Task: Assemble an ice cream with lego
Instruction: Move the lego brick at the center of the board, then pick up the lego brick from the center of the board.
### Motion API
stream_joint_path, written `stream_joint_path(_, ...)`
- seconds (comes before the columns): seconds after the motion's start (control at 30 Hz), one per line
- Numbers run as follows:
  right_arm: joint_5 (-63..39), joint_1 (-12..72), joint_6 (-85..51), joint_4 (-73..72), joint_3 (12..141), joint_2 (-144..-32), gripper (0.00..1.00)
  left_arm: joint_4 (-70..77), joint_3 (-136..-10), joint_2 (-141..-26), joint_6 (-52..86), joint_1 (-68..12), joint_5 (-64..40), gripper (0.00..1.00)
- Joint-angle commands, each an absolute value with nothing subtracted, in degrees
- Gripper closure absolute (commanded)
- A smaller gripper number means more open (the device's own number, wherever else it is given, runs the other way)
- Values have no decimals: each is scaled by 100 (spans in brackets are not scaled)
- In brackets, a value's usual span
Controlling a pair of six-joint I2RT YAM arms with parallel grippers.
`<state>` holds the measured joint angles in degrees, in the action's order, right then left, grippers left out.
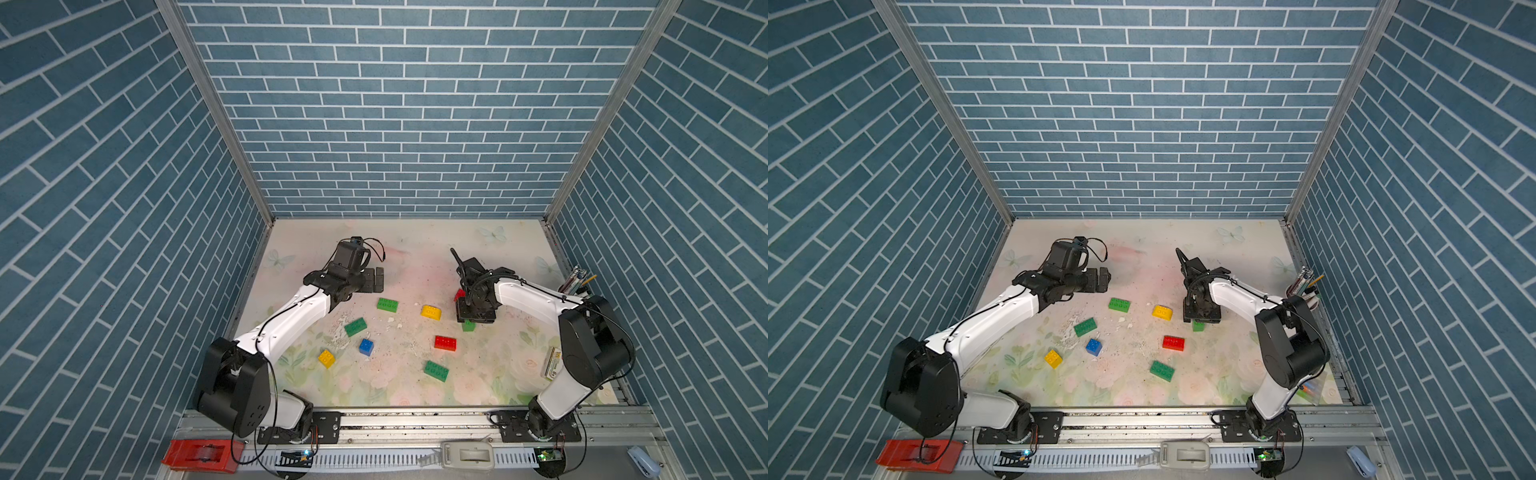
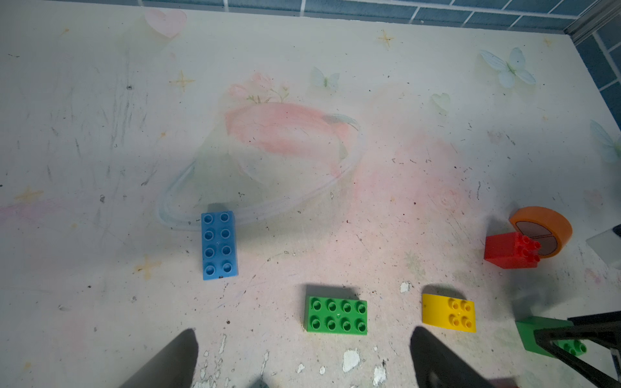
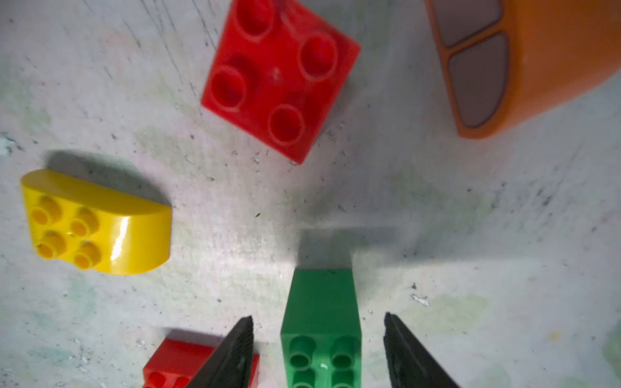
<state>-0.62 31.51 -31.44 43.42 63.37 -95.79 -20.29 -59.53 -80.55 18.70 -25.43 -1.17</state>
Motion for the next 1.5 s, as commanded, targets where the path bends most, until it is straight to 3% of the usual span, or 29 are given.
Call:
stream_joint_path(0.0, 86, 3173, -3437, 4882, 6805, -9400, 33, -2102, -5880, -7911, 1863, -2571, -48, 0)
stream_joint_path(0.5, 628, 2929, -4510, 5543, 8841, -10934, 36, -2117, -5875, -7904, 1749, -2566, -97, 0)
stream_joint_path(1.2, 233, 2707, -4729, 4853, 8470, -11373, 44, -2204, -5985, -8012, 1551, -2557, -242, 0)
stream_joint_path(1.47, 217, 2681, -4737, 4639, 8328, -11381, 53, -2265, -5994, -7983, 1524, -2554, -215, 0)
